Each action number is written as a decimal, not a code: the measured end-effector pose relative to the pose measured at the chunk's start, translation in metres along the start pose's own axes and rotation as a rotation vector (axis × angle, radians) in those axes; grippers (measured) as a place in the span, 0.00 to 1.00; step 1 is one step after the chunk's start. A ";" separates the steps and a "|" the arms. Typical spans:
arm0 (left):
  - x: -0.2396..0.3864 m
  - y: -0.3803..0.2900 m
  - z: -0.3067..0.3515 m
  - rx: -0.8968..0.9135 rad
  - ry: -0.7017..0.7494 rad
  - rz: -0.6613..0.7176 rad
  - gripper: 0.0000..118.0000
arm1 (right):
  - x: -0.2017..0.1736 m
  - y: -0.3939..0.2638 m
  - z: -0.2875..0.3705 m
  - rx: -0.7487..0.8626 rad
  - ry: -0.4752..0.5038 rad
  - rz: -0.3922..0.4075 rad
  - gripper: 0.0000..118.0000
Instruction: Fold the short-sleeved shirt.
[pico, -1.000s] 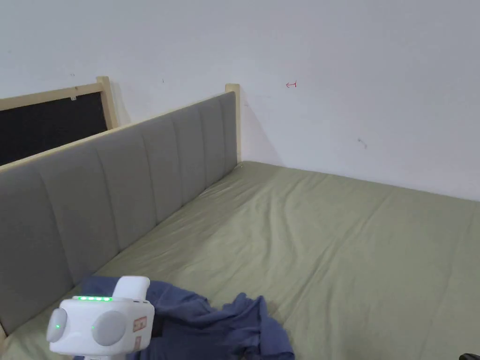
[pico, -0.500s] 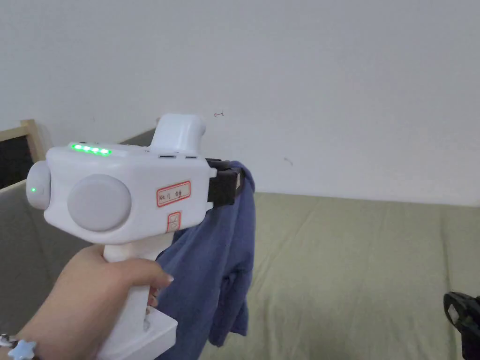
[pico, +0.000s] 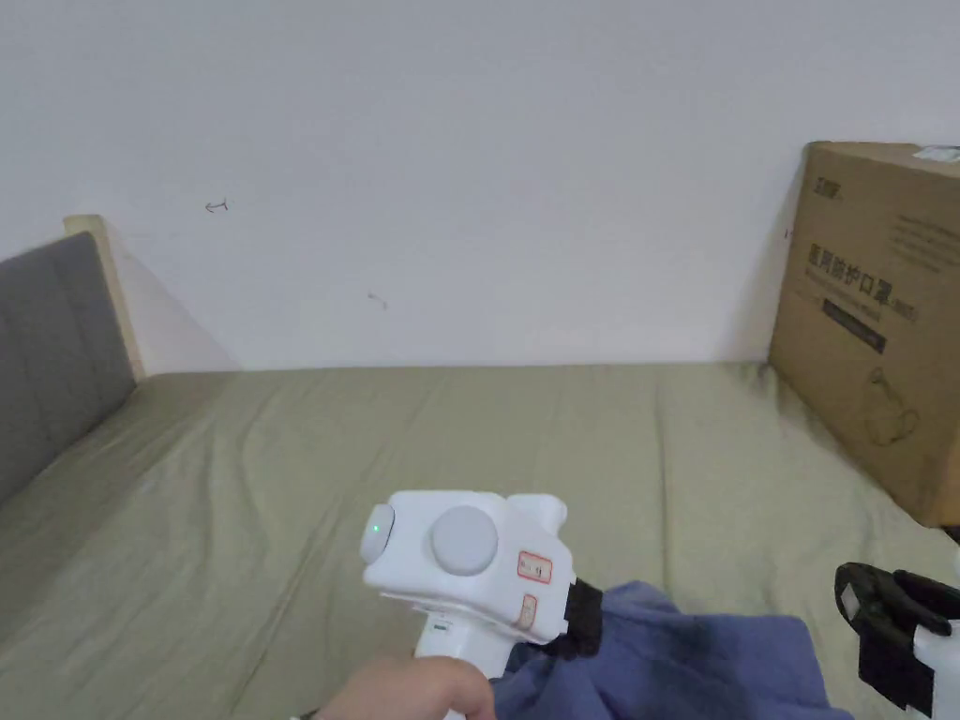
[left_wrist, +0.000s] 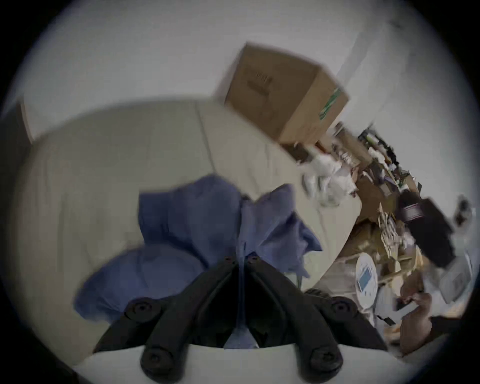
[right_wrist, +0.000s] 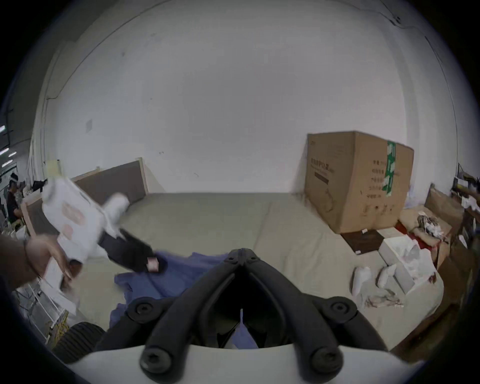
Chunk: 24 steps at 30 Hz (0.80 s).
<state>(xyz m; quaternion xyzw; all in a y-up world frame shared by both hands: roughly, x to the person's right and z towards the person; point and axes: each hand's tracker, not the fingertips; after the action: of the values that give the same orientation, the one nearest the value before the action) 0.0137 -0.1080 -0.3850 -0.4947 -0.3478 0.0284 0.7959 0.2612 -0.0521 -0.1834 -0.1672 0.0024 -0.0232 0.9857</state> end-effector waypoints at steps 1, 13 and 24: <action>-0.009 -0.008 -0.020 -0.043 -0.005 0.042 0.00 | 0.002 -0.007 -0.004 -0.021 -0.004 -0.005 0.00; -0.067 -0.033 0.016 0.014 0.089 0.205 0.97 | 0.000 -0.024 -0.021 -0.088 0.017 -0.033 0.00; -0.048 -0.127 0.175 0.708 0.424 -0.021 0.82 | -0.022 0.003 0.000 0.145 -0.021 -0.046 0.00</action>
<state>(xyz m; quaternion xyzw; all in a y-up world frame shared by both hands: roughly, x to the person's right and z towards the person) -0.1624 -0.0571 -0.2613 -0.1816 -0.1500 0.0359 0.9712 0.2398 -0.0484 -0.1841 -0.0956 -0.0133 -0.0443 0.9943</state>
